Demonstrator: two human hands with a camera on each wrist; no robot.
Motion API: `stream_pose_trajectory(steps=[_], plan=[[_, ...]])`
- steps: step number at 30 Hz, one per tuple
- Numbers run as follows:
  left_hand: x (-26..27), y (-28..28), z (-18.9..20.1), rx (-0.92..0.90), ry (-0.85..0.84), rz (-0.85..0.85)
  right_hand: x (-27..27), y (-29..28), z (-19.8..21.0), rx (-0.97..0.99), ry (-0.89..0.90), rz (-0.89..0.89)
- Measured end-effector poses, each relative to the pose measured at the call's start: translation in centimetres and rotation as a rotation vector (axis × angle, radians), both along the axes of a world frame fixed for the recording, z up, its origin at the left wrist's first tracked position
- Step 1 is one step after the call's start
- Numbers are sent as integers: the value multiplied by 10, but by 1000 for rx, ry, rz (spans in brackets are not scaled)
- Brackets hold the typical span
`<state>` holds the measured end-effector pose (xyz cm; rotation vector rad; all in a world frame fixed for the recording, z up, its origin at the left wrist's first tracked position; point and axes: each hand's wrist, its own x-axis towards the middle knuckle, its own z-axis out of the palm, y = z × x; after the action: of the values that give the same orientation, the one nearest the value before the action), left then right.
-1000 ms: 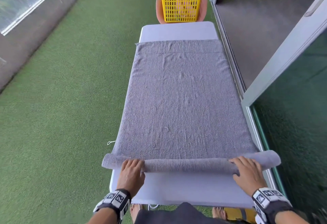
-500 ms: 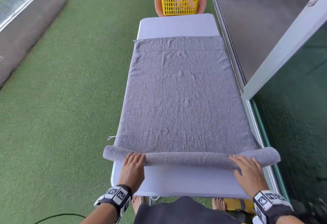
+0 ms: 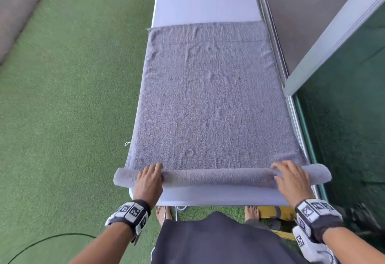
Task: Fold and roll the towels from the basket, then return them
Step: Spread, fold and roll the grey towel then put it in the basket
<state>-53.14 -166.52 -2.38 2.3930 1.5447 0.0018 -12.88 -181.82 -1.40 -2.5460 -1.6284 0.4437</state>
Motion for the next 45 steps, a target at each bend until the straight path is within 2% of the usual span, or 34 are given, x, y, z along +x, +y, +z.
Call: stream_pose_trajectory(steps=[3,7,11,16,22,27,29,31,33,36,40,45], plan=[[8,6,8,16,27,-58,-7,8,1,32,-42,82],[4,-18,-6,27,10,-70,-16,-15,-11,69,-63,162],[0,-38,-8,-20,18,-108,-20,-32,-12,-13,-18,179],[8,-21,-1,-50,-15,-64,-14,-8,-8,-6,29,124],[6,-18,14,-33,-8,-127,-7,-9,7,-138,58,213],[15,7,2,-120,-34,-12,5,25,15,-193,199,82],[20,18,5,-143,-48,15,7,41,17,-217,204,15],[26,29,10,-88,-58,34,5,51,19,-160,111,-17],[31,33,13,-35,-13,-17,-1,50,18,-94,21,43],[33,24,11,19,-36,-32,-15,33,7,-25,-41,95],[30,-4,-2,37,-62,-17,-17,2,-6,12,-30,135],[11,-15,-16,13,-123,-70,0,16,-2,52,67,117]])
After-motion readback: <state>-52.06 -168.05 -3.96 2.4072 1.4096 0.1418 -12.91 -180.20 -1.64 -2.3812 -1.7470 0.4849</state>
